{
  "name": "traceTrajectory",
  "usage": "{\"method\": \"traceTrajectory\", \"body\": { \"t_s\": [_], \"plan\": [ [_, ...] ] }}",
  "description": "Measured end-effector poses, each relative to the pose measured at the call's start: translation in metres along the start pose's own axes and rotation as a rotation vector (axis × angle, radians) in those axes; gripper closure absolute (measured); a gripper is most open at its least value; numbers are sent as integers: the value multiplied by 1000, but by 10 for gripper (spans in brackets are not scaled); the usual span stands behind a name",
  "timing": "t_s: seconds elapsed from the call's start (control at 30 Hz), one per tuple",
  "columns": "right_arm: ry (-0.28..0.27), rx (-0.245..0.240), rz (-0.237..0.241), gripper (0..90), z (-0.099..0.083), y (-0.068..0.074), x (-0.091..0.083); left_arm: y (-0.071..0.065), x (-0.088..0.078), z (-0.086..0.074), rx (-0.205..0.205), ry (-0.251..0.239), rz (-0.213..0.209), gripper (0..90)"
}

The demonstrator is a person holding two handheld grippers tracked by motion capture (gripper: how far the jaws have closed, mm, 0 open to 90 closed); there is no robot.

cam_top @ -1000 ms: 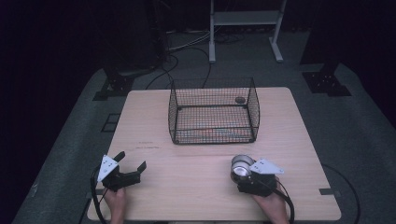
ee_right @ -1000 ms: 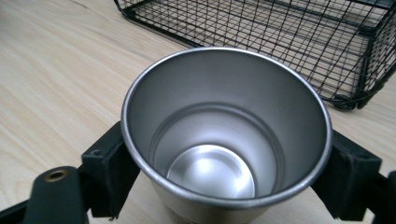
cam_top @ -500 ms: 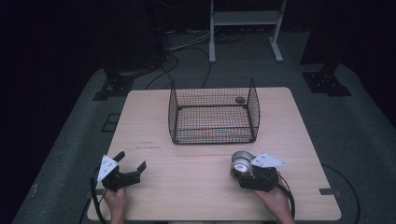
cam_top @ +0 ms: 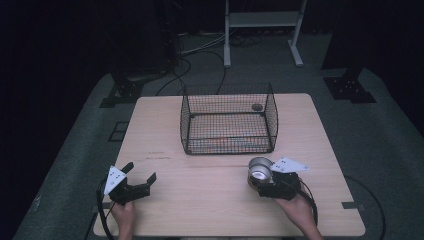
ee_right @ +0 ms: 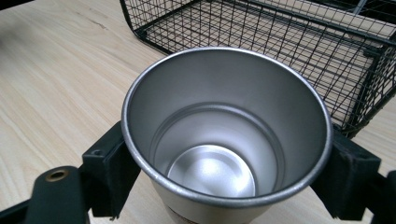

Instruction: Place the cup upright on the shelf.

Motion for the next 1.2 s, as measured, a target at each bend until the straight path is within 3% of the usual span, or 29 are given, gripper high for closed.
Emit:
{"method": "traceTrajectory", "body": {
  "t_s": [0.53,1.2],
  "plan": [
    [13,-3,35,181,20,-4,-2,0,0,0,-1,-1,1,0],
    [9,-46,60,182,55,-7,-4,0,0,0,0,0,1,0]
  ]
}}
Point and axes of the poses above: each handheld gripper's, and its own axes: x roughly forward along the jaws, z roughly out of its top, y roughly to its left, the point moved 10 cm from there along x, roughly forward along the jaws, and after that the axes turned 9 degrees about -y, right-handed, at the moved point
